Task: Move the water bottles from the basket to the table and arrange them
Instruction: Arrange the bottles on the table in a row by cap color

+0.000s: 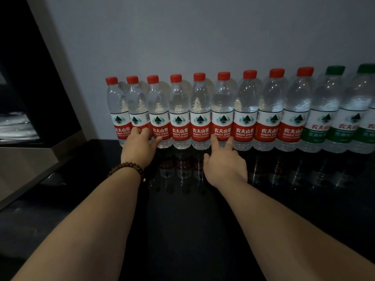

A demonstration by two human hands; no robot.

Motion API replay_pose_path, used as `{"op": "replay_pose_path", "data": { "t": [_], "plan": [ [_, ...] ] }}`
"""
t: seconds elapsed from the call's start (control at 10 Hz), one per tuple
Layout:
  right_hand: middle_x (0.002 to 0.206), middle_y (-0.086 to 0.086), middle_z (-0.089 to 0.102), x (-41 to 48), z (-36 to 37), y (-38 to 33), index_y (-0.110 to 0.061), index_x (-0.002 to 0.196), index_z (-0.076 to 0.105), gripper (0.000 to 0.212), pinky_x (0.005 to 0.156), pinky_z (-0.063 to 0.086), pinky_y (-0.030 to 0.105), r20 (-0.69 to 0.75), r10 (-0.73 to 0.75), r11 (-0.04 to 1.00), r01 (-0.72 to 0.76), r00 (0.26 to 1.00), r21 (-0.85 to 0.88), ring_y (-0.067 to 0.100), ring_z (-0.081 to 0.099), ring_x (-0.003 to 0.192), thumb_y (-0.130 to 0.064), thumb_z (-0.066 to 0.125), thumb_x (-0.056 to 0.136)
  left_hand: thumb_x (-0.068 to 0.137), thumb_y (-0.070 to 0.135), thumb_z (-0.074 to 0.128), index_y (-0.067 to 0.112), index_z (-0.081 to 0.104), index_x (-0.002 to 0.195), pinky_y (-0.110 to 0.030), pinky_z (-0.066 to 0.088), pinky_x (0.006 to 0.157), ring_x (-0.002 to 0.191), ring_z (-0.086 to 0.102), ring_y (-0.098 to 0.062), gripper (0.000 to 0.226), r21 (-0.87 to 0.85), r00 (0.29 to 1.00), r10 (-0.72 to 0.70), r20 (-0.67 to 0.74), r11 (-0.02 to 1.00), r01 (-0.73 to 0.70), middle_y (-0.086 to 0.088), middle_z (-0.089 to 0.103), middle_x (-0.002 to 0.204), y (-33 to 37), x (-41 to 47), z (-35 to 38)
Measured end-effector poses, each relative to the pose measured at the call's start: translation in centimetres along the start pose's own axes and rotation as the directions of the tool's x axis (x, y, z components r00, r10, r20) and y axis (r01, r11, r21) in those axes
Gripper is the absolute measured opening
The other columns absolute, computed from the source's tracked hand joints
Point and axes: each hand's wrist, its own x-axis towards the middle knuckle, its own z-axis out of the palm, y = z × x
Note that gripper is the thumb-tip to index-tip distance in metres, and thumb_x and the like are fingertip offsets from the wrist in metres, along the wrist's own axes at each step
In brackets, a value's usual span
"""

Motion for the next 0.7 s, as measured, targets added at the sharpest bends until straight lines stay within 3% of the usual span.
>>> {"op": "replay_pose_path", "data": {
  "t": [0.2, 0.3, 0.4, 0.5, 0.6, 0.7],
  "plan": [
    [0.169, 0.024, 0.002, 0.0, 0.1, -0.1, -0.033, 0.163, 0.002, 0.066, 0.083, 0.053, 0.039, -0.009, 0.002, 1.000, -0.002, 1.000, 0.000, 0.033, 0.050, 0.134, -0.044, 0.036, 0.108, 0.098, 0.056, 0.055, 0.017, 0.061, 0.106, -0.038, 0.055, 0.088, 0.099, 0.059, -0.019, 0.041, 0.084, 1.000, 0.008, 0.017, 0.996, -0.010, 0.000, 0.059, 0.114, 0.2, -0.4, -0.4],
    [0.169, 0.025, 0.005, -0.2, -0.1, -0.1, -0.033, 0.163, 0.007, 0.065, 0.077, 0.053, 0.038, -0.018, -0.003, 1.000, 0.003, 1.000, -0.002, 0.033, 0.054, 0.128, -0.039, 0.040, 0.108, 0.099, 0.048, 0.057, 0.018, 0.060, 0.094, -0.033, 0.051, 0.079, 0.089, 0.057, -0.015, 0.030, 0.115, 0.999, -0.017, 0.027, 0.993, 0.014, 0.001, 0.060, 0.104, 0.5, -1.5, -1.0],
    [0.169, 0.024, 0.008, -1.0, -1.1, 0.5, -0.034, 0.163, 0.011, 0.071, 0.083, 0.055, 0.041, 0.017, -0.033, 0.998, 0.032, 0.999, 0.060, 0.034, 0.055, 0.128, -0.027, 0.050, 0.104, 0.098, 0.040, 0.061, 0.017, 0.062, 0.096, -0.034, 0.055, 0.079, 0.088, 0.058, -0.016, 0.023, 0.109, 0.999, -0.029, 0.046, 0.994, 0.024, 0.001, 0.058, 0.103, 1.4, -3.7, -2.2],
    [0.163, 0.016, 0.030, -2.7, -3.9, 1.5, -0.033, 0.161, 0.017, 0.064, 0.090, 0.056, 0.045, 0.030, -0.103, 0.991, 0.100, 0.994, 0.091, 0.033, 0.055, 0.127, -0.028, 0.048, 0.105, 0.097, 0.032, 0.064, 0.018, 0.063, 0.097, -0.037, 0.057, 0.083, 0.091, 0.059, -0.018, 0.014, 0.081, 0.996, 0.029, 0.085, 0.996, -0.036, 0.001, 0.058, 0.103, 3.7, -6.1, -5.1],
    [0.126, 0.007, 0.062, -5.0, -8.1, 2.9, -0.026, 0.150, 0.038, 0.047, 0.080, 0.057, 0.043, -0.044, -0.109, 0.986, 0.114, 0.993, 0.125, 0.029, 0.063, 0.106, -0.029, 0.047, 0.104, 0.095, 0.033, 0.066, 0.020, 0.061, 0.098, -0.037, 0.057, 0.084, 0.091, 0.058, -0.017, 0.014, 0.090, 0.977, 0.134, 0.167, 0.985, -0.150, 0.002, 0.054, 0.103, 6.3, -8.3, -8.1],
    [0.106, 0.003, 0.067, -7.6, -12.2, 4.5, -0.021, 0.123, 0.056, 0.024, 0.075, 0.057, 0.041, -0.132, -0.086, 0.977, 0.109, 0.988, 0.182, 0.026, 0.064, 0.092, -0.030, 0.048, 0.102, 0.095, 0.036, 0.068, 0.021, 0.061, 0.098, -0.031, 0.054, 0.078, 0.088, 0.057, -0.015, 0.017, 0.066, 0.947, 0.216, 0.237, 0.969, -0.238, 0.003, 0.054, 0.099, 9.0, -11.0, -11.6]
  ]
}}
